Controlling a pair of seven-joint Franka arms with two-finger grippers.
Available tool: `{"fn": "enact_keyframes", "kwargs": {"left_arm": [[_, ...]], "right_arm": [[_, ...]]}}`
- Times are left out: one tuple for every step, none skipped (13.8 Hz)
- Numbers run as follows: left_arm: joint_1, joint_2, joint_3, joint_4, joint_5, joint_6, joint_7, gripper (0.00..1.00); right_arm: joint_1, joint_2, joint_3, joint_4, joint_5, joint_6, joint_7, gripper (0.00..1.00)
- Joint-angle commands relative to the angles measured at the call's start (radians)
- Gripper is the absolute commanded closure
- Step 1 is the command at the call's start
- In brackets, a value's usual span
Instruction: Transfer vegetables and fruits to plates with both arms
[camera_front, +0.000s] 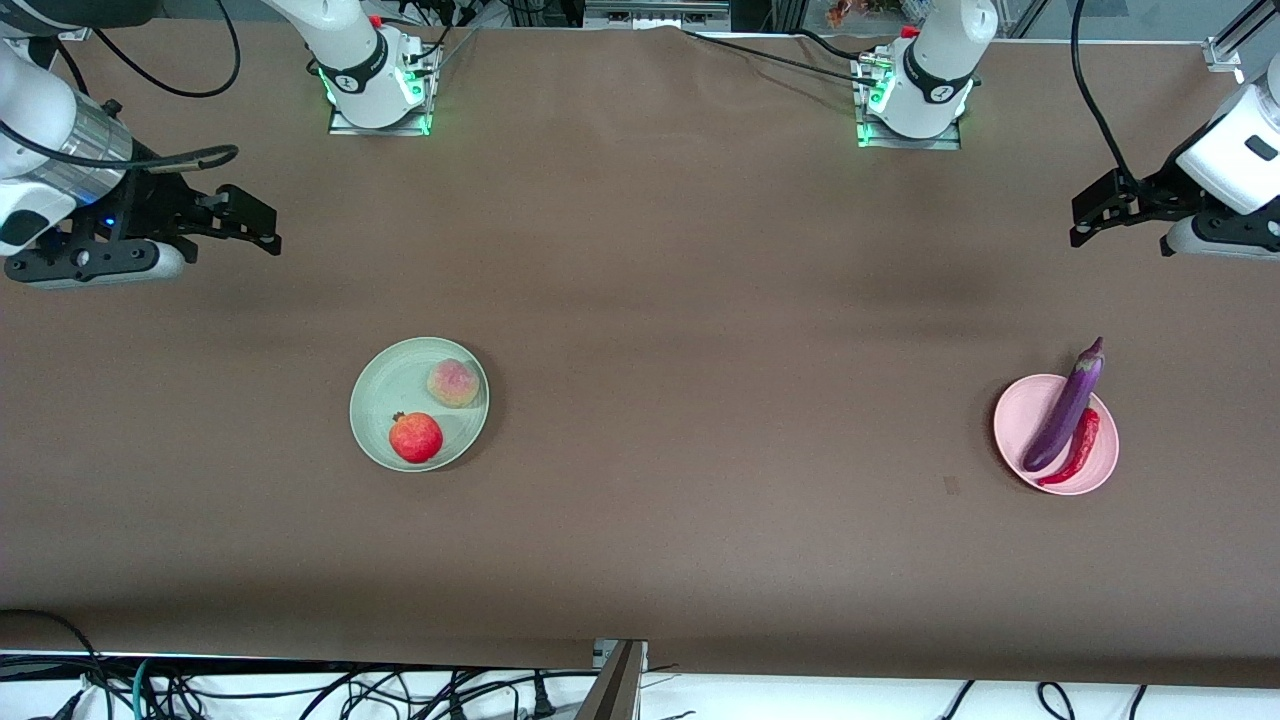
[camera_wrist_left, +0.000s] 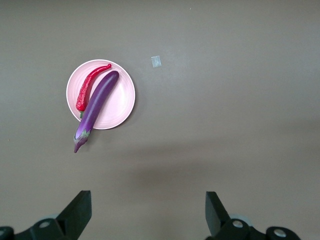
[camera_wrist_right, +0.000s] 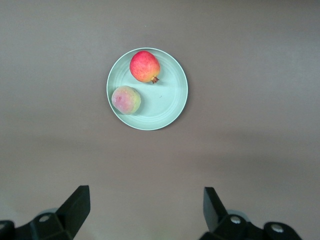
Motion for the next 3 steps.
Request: {"fn": "enact_keyframes", "kwargs": {"left_arm": [[-0.006, 0.037, -0.002, 0.059, -0.008, -0.013, 0.002, 0.0], [-0.006, 0.046, -0.004, 0.07, -0.01, -0.013, 0.002, 0.0], [-0.008, 0.048, -0.004, 0.075, -0.01, -0.014, 0.0, 0.0]], "right_arm": [[-0.022, 0.006, 0.021, 0.025, -0.013, -0.028, -0.01, 0.0], [-0.022, 0.006, 0.021, 0.025, -0.015, -0.029, -0.01, 0.0], [-0.022, 0.007, 0.021, 0.025, -0.023, -0.029, -0.01, 0.0]]}}
